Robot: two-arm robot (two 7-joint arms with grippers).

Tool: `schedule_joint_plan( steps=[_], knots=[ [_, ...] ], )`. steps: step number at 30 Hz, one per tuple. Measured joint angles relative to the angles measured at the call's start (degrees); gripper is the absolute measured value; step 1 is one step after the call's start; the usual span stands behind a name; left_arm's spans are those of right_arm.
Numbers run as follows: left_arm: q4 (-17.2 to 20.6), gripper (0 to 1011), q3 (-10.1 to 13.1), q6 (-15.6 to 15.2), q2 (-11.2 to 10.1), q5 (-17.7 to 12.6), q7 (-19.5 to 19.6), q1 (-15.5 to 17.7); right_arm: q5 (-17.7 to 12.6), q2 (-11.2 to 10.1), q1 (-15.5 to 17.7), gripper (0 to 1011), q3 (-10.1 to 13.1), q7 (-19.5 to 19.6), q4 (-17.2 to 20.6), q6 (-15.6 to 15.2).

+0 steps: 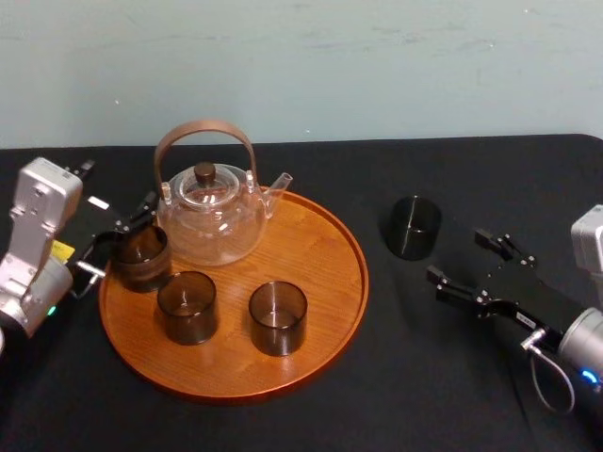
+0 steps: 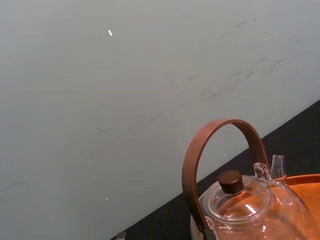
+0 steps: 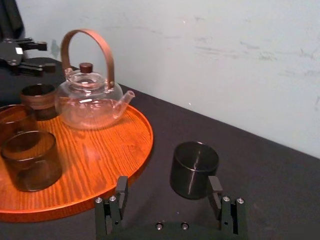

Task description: Pick up the glass from the table and place it on the tray.

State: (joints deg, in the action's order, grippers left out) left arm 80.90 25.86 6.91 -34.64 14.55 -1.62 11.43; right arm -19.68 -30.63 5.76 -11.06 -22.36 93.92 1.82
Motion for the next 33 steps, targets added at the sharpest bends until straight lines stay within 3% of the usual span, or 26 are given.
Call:
schedule_joint_plan(
  steps=[9,15,33],
  knots=[
    [0.00,1001,0.00,0.00,0.00,0.00,0.00,0.00,-1.50,1.80,-4.80,1002,-1.03,-0.69,-4.16,-4.53],
    [0.00,1001,0.00,0.00,0.00,0.00,0.00,0.00,-1.12,2.81,-7.14,1002,-1.73,0.30,-7.00,-5.57],
    [0.00,1001,0.00,0.00,0.00,0.00,0.00,0.00,-0.92,2.80,-7.10,1002,-1.74,0.40,-6.99,-5.54]
  ],
)
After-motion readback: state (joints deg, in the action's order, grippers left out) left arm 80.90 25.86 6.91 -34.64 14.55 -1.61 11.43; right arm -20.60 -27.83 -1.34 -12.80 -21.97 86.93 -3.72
